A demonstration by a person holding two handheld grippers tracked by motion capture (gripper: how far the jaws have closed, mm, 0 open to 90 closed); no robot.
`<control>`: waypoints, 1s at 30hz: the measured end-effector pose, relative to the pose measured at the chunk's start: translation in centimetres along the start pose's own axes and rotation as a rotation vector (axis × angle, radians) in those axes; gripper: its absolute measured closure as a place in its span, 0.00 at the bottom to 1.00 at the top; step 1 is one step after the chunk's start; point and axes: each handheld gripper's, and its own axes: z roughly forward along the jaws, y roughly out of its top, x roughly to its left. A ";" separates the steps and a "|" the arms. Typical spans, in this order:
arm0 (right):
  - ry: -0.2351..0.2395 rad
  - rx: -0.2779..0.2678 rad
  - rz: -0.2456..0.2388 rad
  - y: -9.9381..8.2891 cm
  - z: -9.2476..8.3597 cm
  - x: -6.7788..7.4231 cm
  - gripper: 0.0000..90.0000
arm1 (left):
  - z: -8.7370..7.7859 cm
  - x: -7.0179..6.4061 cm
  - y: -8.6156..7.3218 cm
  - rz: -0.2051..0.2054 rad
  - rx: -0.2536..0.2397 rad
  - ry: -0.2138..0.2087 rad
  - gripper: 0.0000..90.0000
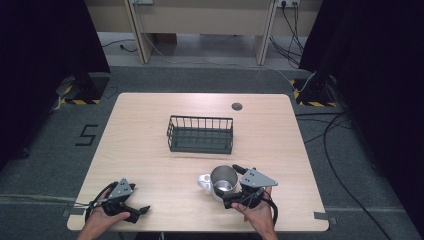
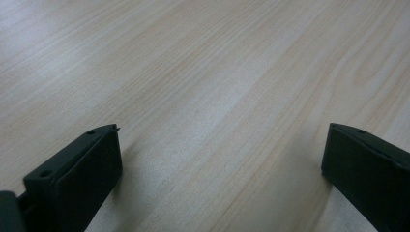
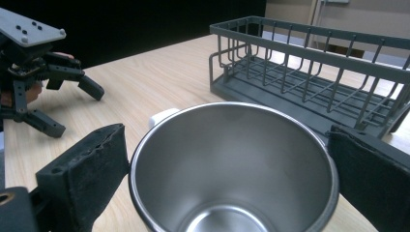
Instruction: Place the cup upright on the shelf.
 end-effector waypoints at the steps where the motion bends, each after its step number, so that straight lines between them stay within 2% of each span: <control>1: 0.002 -0.003 0.003 0.0 0.1 0.0 0.02 | 0.0 0.0 0.0 0.000 0.000 0.000 0.00; 18: 0.029 -0.014 0.006 -0.1 1.7 -0.5 0.05 | 0.0 0.0 0.0 0.000 0.000 0.000 0.00; 30: 0.010 -0.020 0.002 -0.2 1.8 -0.2 0.07 | 0.0 0.0 0.0 0.000 0.000 0.000 0.00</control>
